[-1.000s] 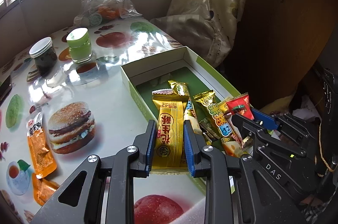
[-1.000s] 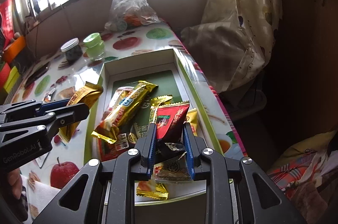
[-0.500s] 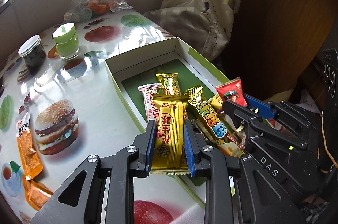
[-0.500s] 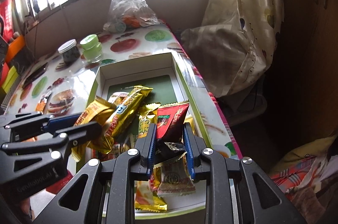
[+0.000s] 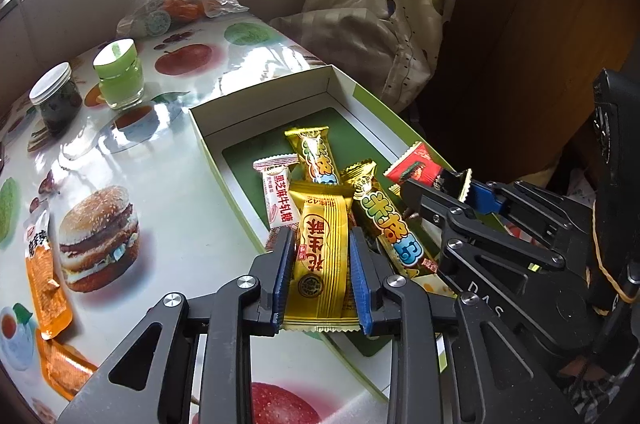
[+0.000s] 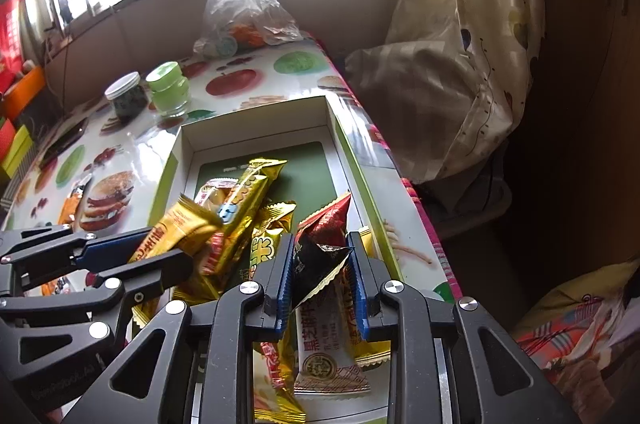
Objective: Organize snacks
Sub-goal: 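Carry the peanut candy and red packet in both grippers over the green box, then open the left gripper to drop the peanut candy while the right releases the red packet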
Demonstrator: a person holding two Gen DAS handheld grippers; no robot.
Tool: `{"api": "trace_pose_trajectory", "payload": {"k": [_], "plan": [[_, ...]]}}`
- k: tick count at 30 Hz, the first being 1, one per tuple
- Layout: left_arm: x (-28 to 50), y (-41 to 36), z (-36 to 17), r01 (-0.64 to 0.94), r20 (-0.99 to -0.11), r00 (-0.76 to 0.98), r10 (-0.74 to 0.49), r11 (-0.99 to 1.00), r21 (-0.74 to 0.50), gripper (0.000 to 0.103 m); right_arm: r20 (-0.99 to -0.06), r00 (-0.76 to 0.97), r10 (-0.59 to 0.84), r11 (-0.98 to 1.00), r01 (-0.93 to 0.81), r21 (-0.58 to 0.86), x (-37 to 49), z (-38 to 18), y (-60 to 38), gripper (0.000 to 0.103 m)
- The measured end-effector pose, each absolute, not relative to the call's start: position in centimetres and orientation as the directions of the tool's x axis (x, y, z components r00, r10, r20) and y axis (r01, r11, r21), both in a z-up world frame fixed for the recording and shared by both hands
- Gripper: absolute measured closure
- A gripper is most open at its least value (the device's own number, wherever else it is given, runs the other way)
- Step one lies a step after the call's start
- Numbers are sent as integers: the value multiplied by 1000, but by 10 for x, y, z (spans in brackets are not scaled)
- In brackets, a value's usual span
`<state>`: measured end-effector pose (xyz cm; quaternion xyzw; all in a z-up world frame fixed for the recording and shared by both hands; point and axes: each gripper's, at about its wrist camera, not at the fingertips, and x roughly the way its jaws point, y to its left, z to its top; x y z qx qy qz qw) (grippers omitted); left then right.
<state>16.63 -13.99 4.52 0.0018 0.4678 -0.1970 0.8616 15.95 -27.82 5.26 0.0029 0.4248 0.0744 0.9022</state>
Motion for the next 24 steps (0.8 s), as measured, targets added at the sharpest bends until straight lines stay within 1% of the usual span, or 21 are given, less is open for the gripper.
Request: {"api": "trace_pose_trajectory", "payload": {"k": [3, 5, 17, 18, 19, 20, 24], "plan": [[166, -142, 45, 342, -809, 480, -341, 921, -185, 69, -764, 630, 142, 988, -141, 67, 159, 53, -278, 80], [165, -143, 45, 348, -807, 476, -349, 918, -192, 65, -763, 632, 134, 989, -138, 60, 159, 54, -277, 77], [158, -140, 50, 339, -799, 490, -349, 921, -194, 63, -762, 637, 115, 991, -124, 46, 154, 58, -280, 70], [157, -139, 51, 338, -797, 492, -349, 921, -194, 62, -761, 638, 115, 991, -124, 46, 153, 59, -279, 70], [156, -138, 52, 339, -796, 494, -351, 920, -196, 60, -760, 639, 115, 991, -125, 45, 151, 60, -279, 70], [155, -138, 53, 337, -795, 496, -350, 921, -195, 55, -759, 641, 114, 991, -125, 43, 151, 60, -278, 70], [151, -133, 57, 325, -790, 507, -346, 925, -197, 54, -754, 648, 109, 992, -123, 37, 145, 64, -276, 70]]}}
